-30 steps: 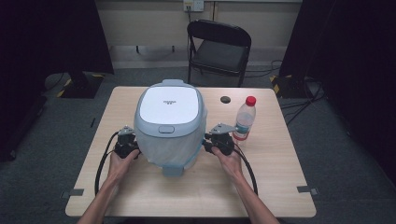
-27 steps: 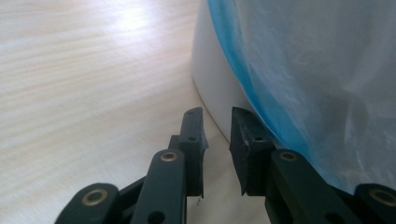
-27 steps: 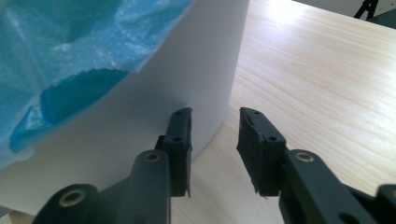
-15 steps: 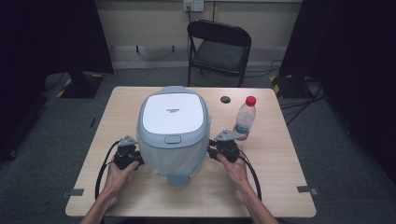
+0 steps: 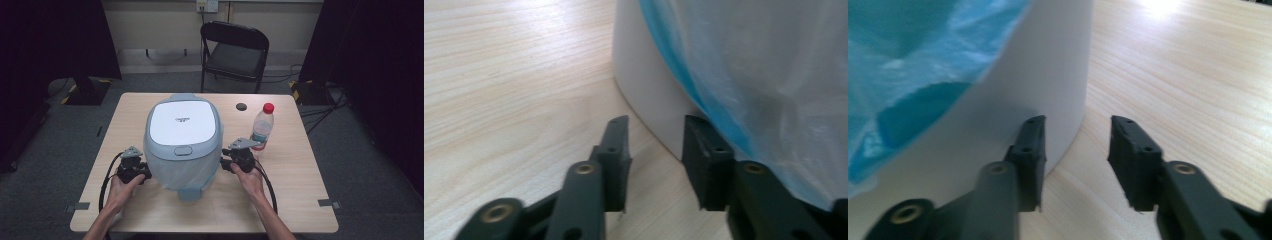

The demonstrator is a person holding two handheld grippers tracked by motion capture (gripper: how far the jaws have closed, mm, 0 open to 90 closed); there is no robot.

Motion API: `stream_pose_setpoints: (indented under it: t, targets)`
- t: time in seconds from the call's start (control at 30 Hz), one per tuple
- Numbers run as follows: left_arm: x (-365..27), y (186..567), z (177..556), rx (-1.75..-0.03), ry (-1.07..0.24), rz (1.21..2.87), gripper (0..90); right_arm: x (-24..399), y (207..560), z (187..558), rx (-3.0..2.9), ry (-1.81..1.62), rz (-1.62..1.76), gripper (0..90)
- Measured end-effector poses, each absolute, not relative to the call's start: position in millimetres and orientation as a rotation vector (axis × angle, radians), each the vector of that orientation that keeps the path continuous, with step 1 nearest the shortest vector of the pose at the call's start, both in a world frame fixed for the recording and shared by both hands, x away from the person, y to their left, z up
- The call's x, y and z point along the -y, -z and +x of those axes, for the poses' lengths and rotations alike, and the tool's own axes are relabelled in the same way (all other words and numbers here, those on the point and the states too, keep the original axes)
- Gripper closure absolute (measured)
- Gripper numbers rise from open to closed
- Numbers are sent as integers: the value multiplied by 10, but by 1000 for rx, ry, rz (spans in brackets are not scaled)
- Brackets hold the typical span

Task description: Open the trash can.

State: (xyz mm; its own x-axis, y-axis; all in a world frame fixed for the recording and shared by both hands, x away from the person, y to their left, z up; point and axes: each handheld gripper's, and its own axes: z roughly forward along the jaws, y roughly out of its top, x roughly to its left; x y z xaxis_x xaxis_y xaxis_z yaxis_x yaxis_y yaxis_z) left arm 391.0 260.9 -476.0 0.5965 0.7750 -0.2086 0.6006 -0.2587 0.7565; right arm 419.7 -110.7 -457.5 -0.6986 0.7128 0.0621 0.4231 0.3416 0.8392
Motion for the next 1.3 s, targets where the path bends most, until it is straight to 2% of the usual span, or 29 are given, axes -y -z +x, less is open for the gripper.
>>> stream_pose_setpoints:
  t: [0.03, 0.07, 0.13, 0.3, 0.47, 0.57, 0.67, 0.8, 0.9, 1.0, 1.1, 1.3]
  targets:
    - [-2619, 4761, 3910, -1104, -252, 1963, 573, 1116, 4573, 4203, -2301, -1293, 1019, 542]
    - [-2634, 4759, 3906, -1109, -241, 1955, 538, 1127, 4574, 4213, -2307, -1283, 1024, 464]
    - [-2680, 4748, 3878, -1120, -260, 1960, 506, 1152, 4576, 4214, -2319, -1235, 1026, 463]
    - [-2869, 4827, 3845, -1189, -333, 1982, 412, 1211, 4527, 4175, -2325, -1197, 1032, 396]
    - [-3036, 4928, 3786, -1225, -381, 2020, 364, 1324, 4443, 4109, -2320, -1253, 1051, 356]
    - [-3071, 4936, 3752, -1211, -423, 2045, 328, 1378, 4384, 4059, -2298, -1298, 1055, 364]
    - [-3045, 4973, 3750, -1213, -477, 2036, 286, 1413, 4292, 3993, -2298, -1339, 1043, 429]
    - [-3000, 4997, 3757, -1185, -519, 2059, 239, 1446, 4104, 3877, -2275, -1419, 983, 607]
    - [-3010, 5020, 3768, -1179, -526, 2043, 196, 1492, 3935, 3804, -2255, -1471, 961, 710]
    - [-3007, 5020, 3768, -1186, -530, 2041, 191, 1537, 3760, 3750, -2247, -1538, 919, 807]
    - [-3007, 5020, 3769, -1191, -534, 2041, 183, 1556, 3590, 3691, -2230, -1595, 866, 866]
    - [-3007, 5020, 3769, -1191, -533, 2040, 182, 1596, 3189, 3558, -2139, -1678, 779, 900]
